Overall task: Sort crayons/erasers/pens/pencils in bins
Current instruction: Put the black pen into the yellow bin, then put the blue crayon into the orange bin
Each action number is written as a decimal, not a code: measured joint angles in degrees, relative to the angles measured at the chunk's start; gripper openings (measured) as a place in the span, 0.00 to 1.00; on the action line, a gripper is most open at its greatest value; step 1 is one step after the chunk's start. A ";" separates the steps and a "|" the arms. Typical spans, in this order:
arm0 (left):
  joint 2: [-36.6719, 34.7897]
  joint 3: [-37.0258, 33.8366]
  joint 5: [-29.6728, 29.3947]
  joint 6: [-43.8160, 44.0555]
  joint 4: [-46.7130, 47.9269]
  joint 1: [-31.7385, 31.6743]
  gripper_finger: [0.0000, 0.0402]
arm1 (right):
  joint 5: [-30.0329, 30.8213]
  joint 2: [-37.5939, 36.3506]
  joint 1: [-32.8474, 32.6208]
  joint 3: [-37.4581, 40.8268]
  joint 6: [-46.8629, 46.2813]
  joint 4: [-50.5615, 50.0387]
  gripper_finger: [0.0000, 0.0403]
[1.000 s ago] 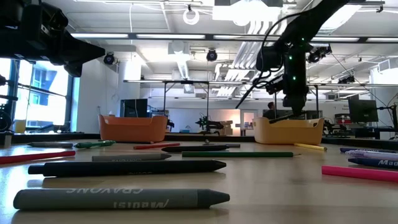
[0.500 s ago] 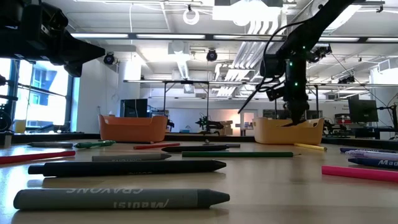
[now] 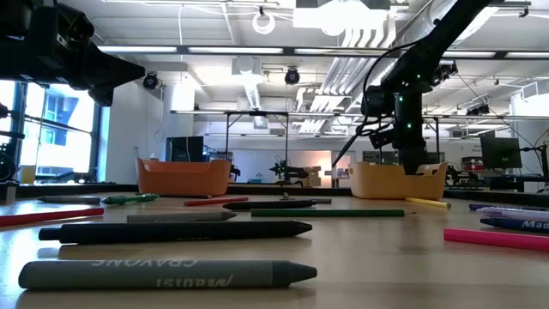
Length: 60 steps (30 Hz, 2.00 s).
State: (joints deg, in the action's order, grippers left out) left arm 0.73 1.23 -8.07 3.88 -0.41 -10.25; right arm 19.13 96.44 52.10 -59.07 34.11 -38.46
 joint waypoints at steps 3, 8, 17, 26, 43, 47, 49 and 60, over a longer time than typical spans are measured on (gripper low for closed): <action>0.00 0.01 0.01 0.00 -0.01 0.01 0.00 | 0.45 0.00 0.04 0.00 0.81 0.17 0.11; 0.01 0.01 0.00 0.00 0.00 -0.01 0.00 | 2.29 0.00 0.02 0.00 0.88 2.19 0.24; 0.00 0.01 0.00 0.00 0.00 0.00 0.00 | 2.33 -0.04 -0.10 -0.07 0.94 0.12 0.28; 0.00 0.01 0.02 0.00 -0.01 0.00 0.00 | 2.51 -1.71 -2.11 -0.07 -2.16 -4.38 0.03; 0.00 0.02 0.00 0.00 -0.02 -0.01 0.00 | 1.30 -9.27 -6.71 -0.09 -4.81 -4.11 0.00; 0.02 0.01 0.00 0.00 -0.02 -0.01 0.00 | 1.04 -10.72 -8.34 -0.11 -7.71 -5.71 0.00; 0.02 0.00 0.00 0.00 -0.02 0.00 0.00 | -0.23 -11.66 -9.58 -0.09 -9.78 -7.29 0.00; 0.01 0.02 0.06 0.00 0.00 0.00 0.00 | -16.87 -19.59 -15.73 -0.09 -23.03 -11.86 0.00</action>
State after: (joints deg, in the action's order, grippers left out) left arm 0.74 1.25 -8.01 3.88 -0.41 -10.25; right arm 2.25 76.85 36.37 -59.16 11.08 -50.32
